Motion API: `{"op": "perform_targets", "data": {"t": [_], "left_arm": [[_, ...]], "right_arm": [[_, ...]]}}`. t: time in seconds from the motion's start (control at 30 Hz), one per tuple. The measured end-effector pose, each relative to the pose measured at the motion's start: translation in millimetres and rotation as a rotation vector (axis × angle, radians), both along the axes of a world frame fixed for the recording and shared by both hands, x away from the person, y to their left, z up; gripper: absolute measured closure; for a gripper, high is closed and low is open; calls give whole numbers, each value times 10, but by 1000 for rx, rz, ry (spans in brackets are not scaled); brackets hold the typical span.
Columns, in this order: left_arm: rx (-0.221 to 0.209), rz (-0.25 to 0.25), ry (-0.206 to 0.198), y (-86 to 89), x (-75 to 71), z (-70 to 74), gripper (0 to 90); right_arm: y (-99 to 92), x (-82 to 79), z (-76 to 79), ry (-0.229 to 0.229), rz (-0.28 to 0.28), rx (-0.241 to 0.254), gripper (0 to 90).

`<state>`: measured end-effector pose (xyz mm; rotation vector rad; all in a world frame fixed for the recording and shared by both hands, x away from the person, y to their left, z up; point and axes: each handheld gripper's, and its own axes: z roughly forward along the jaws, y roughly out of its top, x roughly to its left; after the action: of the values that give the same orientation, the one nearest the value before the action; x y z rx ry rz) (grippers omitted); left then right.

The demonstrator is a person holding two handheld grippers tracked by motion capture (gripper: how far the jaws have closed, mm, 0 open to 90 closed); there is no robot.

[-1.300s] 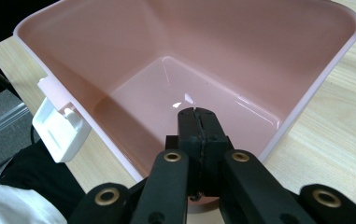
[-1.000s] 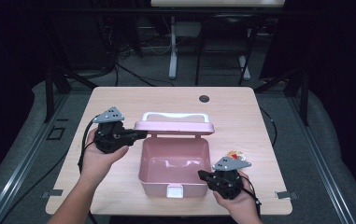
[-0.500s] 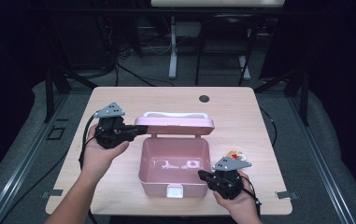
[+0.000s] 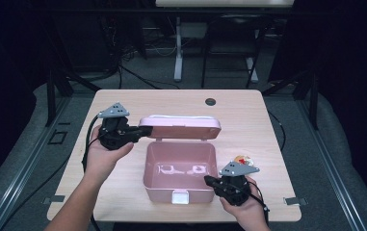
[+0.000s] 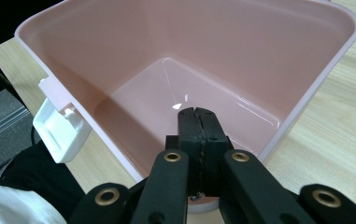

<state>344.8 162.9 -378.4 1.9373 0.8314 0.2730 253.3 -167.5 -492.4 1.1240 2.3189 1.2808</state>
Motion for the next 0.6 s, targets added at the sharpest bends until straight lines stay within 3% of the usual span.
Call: {"op": "perform_targets", "data": {"t": [0.6], "left_arm": [[5,26,2,53,72,39,894]], "right_arm": [[-2,2,0,-1,1,0,900]]}}
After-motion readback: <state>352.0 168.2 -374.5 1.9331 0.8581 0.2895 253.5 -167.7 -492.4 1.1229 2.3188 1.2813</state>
